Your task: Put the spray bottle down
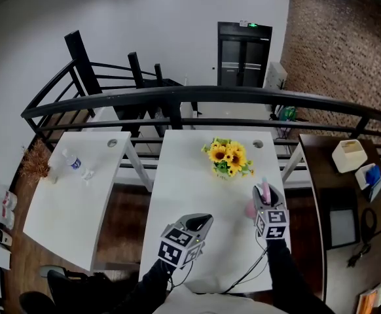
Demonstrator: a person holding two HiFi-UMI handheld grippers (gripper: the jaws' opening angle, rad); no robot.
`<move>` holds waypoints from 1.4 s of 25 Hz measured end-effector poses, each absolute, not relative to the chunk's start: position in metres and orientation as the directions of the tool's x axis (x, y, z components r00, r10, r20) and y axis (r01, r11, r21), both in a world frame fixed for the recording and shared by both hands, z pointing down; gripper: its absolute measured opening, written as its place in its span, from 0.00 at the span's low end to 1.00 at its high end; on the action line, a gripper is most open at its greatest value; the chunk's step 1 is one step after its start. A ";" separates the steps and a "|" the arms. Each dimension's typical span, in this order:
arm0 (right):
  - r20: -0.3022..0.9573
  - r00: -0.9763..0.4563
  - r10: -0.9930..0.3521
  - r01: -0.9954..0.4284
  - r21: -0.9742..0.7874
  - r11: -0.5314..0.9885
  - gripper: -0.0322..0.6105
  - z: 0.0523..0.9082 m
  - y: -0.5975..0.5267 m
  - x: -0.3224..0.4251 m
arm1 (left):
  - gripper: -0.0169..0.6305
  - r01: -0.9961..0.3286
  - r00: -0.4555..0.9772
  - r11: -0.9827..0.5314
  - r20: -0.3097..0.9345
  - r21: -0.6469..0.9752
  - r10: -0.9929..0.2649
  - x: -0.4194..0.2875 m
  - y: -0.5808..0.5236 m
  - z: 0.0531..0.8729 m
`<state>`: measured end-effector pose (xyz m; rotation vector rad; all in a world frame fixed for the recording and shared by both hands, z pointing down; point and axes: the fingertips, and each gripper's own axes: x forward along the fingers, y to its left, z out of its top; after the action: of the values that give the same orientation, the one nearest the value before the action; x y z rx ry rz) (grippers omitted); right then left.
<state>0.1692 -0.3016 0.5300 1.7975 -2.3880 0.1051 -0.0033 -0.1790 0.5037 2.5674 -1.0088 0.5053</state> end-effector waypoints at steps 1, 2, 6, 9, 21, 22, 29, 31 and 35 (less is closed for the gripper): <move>0.160 -0.271 -0.949 -0.959 0.035 0.280 0.30 0.529 -0.301 0.169 | 0.05 -0.699 0.686 -0.693 0.439 0.176 -0.580 -0.003 -0.179 0.503; 0.159 -0.271 -0.949 -0.959 0.035 0.280 0.30 0.528 -0.300 0.170 | 0.05 -0.699 0.686 -0.693 0.439 0.175 -0.580 -0.004 -0.178 0.503; 0.164 -0.262 -0.951 -0.962 0.028 0.270 0.41 0.526 -0.292 0.176 | 0.05 -0.698 0.686 -0.695 0.440 0.172 -0.580 -0.004 -0.178 0.501; 0.163 -0.240 -0.957 -0.970 -0.003 0.243 0.41 0.526 -0.274 0.184 | 0.05 -0.700 0.685 -0.692 0.438 0.173 -0.583 -0.005 -0.179 0.502; 0.113 -0.156 -0.981 -0.987 -0.067 0.149 0.07 0.497 -0.172 0.173 | 0.05 -0.721 0.681 -0.662 0.381 0.203 -0.625 -0.018 -0.173 0.496; 0.109 -0.185 -0.977 -0.981 -0.073 0.178 0.07 0.496 -0.171 0.164 | 0.05 -0.721 0.682 -0.662 0.381 0.205 -0.624 -0.018 -0.171 0.496; 0.114 -0.460 -0.881 -0.886 -0.129 0.445 0.07 0.479 -0.177 0.088 | 0.05 -0.732 0.672 -0.647 0.380 0.213 -0.636 -0.021 -0.165 0.494; 0.130 -0.499 -0.857 -0.865 -0.129 0.484 0.07 0.476 -0.179 0.074 | 0.05 -0.737 0.668 -0.640 0.379 0.218 -0.640 -0.023 -0.163 0.494; 0.152 -0.529 -0.835 -0.848 -0.134 0.513 0.07 0.474 -0.182 0.059 | 0.05 -0.738 0.668 -0.637 0.373 0.222 -0.645 -0.026 -0.163 0.491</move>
<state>0.0594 -0.1821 0.4737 1.4882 -2.6734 0.2948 -0.0260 -0.1628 0.4905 2.5297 -1.0914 0.3686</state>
